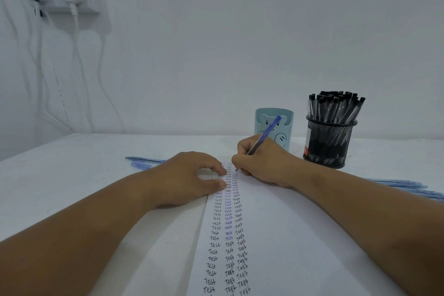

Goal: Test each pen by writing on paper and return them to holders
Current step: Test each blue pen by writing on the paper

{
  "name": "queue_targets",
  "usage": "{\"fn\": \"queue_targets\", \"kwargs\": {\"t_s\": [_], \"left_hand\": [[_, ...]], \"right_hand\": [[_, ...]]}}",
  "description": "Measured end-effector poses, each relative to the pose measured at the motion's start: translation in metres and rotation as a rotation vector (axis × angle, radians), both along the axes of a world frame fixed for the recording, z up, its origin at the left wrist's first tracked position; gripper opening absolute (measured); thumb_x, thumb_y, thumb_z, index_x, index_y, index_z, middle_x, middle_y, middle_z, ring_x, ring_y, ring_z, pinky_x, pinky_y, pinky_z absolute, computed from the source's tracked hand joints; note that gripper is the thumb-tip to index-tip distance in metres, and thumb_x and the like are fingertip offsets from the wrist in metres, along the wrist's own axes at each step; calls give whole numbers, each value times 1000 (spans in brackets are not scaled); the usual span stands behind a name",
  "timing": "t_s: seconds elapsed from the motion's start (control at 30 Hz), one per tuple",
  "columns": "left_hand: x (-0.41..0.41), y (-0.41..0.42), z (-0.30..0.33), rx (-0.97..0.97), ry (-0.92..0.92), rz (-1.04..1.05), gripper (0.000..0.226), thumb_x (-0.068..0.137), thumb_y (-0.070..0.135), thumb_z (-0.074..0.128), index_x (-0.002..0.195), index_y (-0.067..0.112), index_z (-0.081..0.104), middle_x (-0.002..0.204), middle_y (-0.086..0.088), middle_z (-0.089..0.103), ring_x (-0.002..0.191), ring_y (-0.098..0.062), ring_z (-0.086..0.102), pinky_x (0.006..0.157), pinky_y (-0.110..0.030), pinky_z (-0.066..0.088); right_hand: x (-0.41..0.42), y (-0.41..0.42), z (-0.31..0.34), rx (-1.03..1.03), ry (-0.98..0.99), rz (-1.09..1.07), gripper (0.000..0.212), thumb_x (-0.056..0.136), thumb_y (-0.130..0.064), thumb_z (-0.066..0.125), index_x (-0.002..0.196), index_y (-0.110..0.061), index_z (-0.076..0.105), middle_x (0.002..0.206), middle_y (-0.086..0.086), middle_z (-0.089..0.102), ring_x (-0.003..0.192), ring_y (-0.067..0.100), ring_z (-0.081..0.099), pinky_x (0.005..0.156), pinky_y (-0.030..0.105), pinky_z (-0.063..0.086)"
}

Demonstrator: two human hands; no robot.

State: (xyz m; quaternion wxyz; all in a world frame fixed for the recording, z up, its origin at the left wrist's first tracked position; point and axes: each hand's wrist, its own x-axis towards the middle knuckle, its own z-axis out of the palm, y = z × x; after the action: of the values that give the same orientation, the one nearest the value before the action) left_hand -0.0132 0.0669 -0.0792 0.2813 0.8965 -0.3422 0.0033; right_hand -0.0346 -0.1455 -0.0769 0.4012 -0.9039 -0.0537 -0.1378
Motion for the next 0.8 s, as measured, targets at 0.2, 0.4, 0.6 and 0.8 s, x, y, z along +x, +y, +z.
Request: {"fn": "queue_targets", "kwargs": {"t_s": [0.2,0.4,0.6,0.8], "left_hand": [[-1,0,0,13,-12,-1,21,87,48,72,108,44,71,121,34,60,122,11,48,108,-17,32],[-1,1,1,21,-11,-4,21,87,49,71,108,46,70,123,34,59,124,10,47,110,-19,32],[-2,0,1,27,-19,-5,21,88,48,71,109,45,70,124,33,59,124,11,47,107,-16,30],[0,1,0,14,-3,2,21,87,49,72,108,46,70,122,35,59,123,12,47,107,-17,31]], "right_hand": [[-1,1,2,-47,-1,-10,26,77,-23,67,55,-18,54,53,-7,60,55,7,50,62,28,45],[-3,1,3,-32,0,-2,29,78,-20,66,51,-19,53,51,-8,59,54,7,49,60,27,44],[-1,3,2,-54,-39,-47,27,78,-21,67,57,-18,51,53,-7,58,58,8,49,63,27,45],[-2,2,3,-3,-10,-24,29,77,-21,65,51,-18,53,52,-5,61,59,11,53,65,30,47]]}}
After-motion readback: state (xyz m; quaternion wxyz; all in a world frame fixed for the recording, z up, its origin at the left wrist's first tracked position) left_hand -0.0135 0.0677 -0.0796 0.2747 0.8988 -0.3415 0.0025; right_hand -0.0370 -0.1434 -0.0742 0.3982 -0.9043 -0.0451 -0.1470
